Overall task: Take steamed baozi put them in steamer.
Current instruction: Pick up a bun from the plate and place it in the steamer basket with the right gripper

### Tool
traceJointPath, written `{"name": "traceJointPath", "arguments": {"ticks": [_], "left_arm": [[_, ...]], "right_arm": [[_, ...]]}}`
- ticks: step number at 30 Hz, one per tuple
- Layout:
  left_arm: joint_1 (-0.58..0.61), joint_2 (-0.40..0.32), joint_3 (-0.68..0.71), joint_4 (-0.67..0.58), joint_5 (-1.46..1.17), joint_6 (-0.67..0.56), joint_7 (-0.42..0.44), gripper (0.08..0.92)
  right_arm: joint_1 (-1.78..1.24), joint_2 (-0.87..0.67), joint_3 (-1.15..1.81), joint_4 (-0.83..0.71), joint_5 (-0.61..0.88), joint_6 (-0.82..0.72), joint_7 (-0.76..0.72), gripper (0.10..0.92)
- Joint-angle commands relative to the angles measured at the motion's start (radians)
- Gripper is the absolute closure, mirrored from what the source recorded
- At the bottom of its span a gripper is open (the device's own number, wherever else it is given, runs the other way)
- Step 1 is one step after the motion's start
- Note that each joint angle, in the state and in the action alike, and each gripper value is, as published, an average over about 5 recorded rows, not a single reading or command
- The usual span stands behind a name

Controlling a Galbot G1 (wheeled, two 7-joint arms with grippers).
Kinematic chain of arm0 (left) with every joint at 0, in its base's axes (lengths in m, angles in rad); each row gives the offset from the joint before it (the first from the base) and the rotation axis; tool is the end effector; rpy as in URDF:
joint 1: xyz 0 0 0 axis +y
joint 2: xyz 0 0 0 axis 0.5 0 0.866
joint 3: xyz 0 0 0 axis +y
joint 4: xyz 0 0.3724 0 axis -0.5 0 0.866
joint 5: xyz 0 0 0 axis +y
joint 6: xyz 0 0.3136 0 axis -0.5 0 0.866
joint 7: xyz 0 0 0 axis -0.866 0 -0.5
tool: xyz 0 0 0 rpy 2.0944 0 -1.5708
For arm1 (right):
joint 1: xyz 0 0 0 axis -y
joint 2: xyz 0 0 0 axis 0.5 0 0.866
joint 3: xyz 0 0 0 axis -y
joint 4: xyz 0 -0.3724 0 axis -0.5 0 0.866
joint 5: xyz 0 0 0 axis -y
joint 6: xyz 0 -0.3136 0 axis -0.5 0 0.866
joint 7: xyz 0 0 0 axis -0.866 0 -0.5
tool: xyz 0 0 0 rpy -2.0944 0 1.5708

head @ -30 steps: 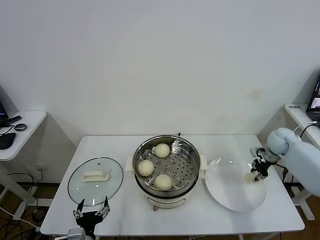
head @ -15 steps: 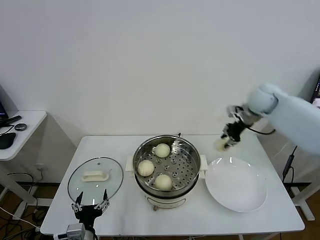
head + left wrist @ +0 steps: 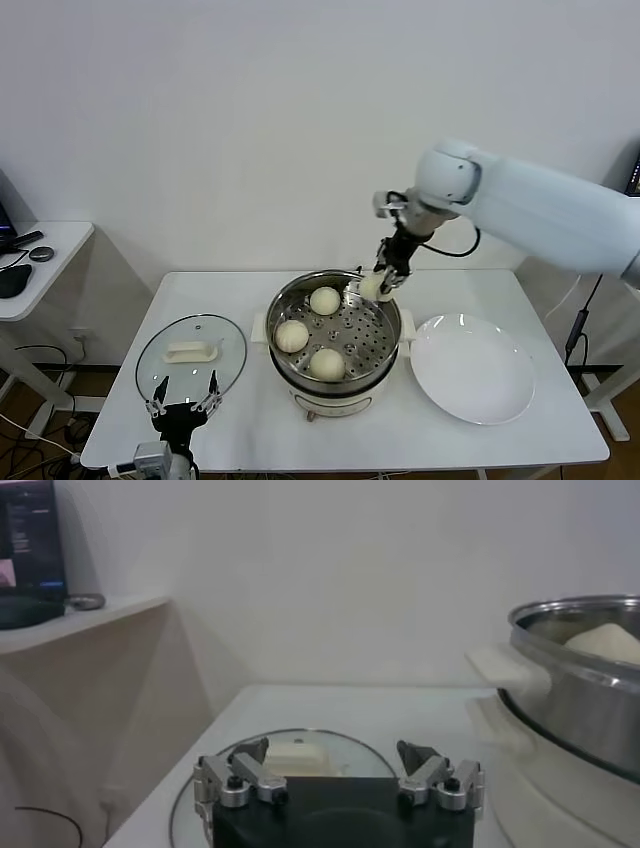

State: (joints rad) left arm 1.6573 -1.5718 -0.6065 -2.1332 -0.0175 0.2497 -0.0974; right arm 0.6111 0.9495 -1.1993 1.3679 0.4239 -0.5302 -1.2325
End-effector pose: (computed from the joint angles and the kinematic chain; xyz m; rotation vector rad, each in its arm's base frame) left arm 0.0991 0.0218 -0.3197 0.2432 -2.8354 -0.0475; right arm 0.5330 -0.0067 0.0000 1.4730 -1.3708 1.2474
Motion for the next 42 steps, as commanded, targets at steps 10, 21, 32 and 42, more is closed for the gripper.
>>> {"name": "traceJointPath", "arguments": {"ticks": [10,21,32,42], "left_arm": [[-0.018,0.004,-0.004,-0.002,-0.018,0.003,0.004,0.177],[-0.022,0.008,-0.005,0.001,-0.022,0.004,0.005,0.177],[-0.034,-0.003,0.001,0.007,-0.020,0.008,0.012,0.177],[-0.015,-0.018,-0.002,-0.016,-0.017,0.005,0.017,0.177]], "right_arm": [[-0.069,0.126,-0.130,0.020,-0.002,-0.126,0.184,0.618],[-0.090,0.128,-0.124,0.016,-0.050,-0.138,0.184,0.618],[-0.090,0.073,-0.078,0.035,-0.054,-0.130,0.175,0.380],[-0.136,-0.083,0.260,0.067,-0.011,-0.096,0.205,0.204]]}}
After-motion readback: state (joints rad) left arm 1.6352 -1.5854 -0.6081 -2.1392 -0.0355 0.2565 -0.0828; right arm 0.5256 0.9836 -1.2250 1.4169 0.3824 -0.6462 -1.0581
